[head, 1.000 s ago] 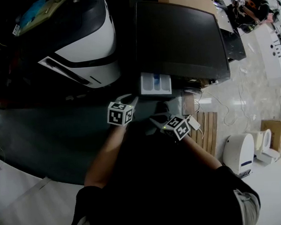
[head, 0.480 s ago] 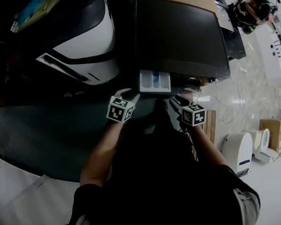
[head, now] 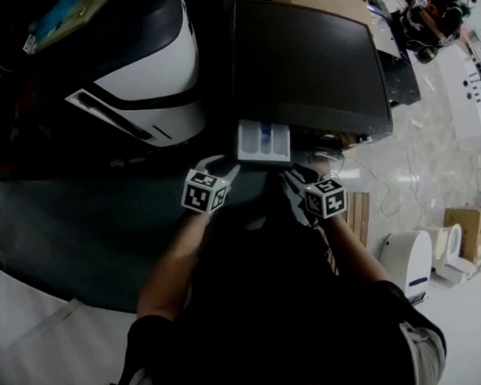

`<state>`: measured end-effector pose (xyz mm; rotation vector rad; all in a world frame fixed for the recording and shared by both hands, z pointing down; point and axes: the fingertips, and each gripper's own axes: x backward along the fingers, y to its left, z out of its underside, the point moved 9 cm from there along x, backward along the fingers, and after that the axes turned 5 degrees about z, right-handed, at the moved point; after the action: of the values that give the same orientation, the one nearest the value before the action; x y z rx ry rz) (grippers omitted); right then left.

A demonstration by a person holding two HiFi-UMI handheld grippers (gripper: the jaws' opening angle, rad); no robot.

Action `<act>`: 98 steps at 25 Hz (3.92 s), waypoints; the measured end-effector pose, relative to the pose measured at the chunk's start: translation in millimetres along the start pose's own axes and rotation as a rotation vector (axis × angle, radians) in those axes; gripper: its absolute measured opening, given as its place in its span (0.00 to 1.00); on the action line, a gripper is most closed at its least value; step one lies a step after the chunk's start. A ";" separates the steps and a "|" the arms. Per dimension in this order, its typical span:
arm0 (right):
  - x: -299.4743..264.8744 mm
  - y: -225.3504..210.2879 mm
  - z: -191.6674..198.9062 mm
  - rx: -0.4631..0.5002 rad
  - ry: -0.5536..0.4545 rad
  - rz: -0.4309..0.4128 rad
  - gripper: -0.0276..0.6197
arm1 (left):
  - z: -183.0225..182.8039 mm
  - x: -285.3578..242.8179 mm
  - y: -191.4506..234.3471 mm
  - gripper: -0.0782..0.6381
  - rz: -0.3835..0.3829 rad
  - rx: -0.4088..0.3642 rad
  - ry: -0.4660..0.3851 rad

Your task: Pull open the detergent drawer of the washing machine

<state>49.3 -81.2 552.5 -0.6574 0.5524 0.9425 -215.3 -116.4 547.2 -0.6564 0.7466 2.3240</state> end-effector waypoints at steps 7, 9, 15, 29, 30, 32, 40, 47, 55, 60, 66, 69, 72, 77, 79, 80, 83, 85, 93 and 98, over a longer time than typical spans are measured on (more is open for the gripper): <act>8.1 4.9 17.5 -0.037 -0.002 0.015 0.26 | 14.0 7.7 -12.2 0.33 0.004 0.030 -0.029; 10.2 9.3 19.4 -0.045 -0.002 0.026 0.26 | 16.1 10.0 -14.2 0.33 0.009 0.024 -0.026; 15.0 22.9 19.4 -0.107 -0.033 0.017 0.26 | 21.7 15.2 -16.8 0.33 0.007 0.016 -0.029; 34.3 -4.1 12.2 -0.094 0.016 -0.149 0.25 | 10.3 47.3 -18.7 0.23 -0.140 0.133 -0.078; 37.3 -6.0 10.3 -0.082 0.017 -0.159 0.25 | 8.0 51.2 -19.7 0.23 -0.156 0.137 -0.089; 40.7 -9.5 2.6 -0.057 0.009 -0.178 0.24 | 1.7 57.2 -22.9 0.23 -0.177 0.133 -0.111; 59.0 -1.0 -38.1 0.055 -0.078 -0.287 0.23 | -37.5 62.5 -51.3 0.23 -0.195 0.057 -0.155; 84.1 7.0 -87.6 0.095 -0.227 -0.280 0.22 | -92.8 77.2 -65.9 0.22 -0.207 -0.042 -0.235; 127.3 19.3 -156.9 0.137 -0.450 -0.233 0.11 | -153.2 110.3 -84.3 0.20 -0.228 -0.148 -0.377; 147.6 32.6 -177.0 0.160 -0.564 -0.202 0.05 | -175.2 133.8 -89.9 0.18 -0.255 -0.193 -0.461; 168.6 44.2 -202.2 0.207 -0.690 -0.154 0.05 | -197.7 157.6 -90.5 0.17 -0.275 -0.236 -0.531; 182.3 49.2 -214.4 0.241 -0.748 -0.145 0.05 | -209.7 167.4 -93.3 0.16 -0.281 -0.263 -0.570; 193.4 56.9 -220.8 0.266 -0.783 -0.151 0.05 | -215.9 174.1 -97.3 0.16 -0.286 -0.284 -0.599; 199.4 74.6 -218.3 0.294 -0.793 -0.192 0.05 | -213.1 179.4 -100.8 0.16 -0.276 -0.280 -0.614; 196.9 79.8 -214.3 0.303 -0.781 -0.197 0.05 | -209.8 179.7 -99.8 0.16 -0.271 -0.272 -0.612; 195.4 81.1 -212.2 0.300 -0.775 -0.197 0.05 | -208.2 179.6 -99.1 0.16 -0.269 -0.268 -0.611; 192.0 80.5 -206.6 0.282 -0.758 -0.192 0.05 | -204.3 178.8 -98.2 0.16 -0.263 -0.263 -0.604; 190.6 79.5 -204.4 0.272 -0.752 -0.187 0.05 | -201.7 178.2 -97.6 0.15 -0.260 -0.261 -0.600; 184.0 84.6 -198.2 0.269 -0.731 -0.196 0.05 | -186.6 180.5 -97.4 0.15 -0.267 -0.248 -0.588; 172.1 97.1 -194.8 0.267 -0.719 -0.237 0.05 | -172.0 189.2 -97.0 0.15 -0.281 -0.241 -0.575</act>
<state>19.8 -85.8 276.6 -0.1104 -0.0451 0.7930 -236.6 -89.3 275.9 -0.1497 0.1040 2.1879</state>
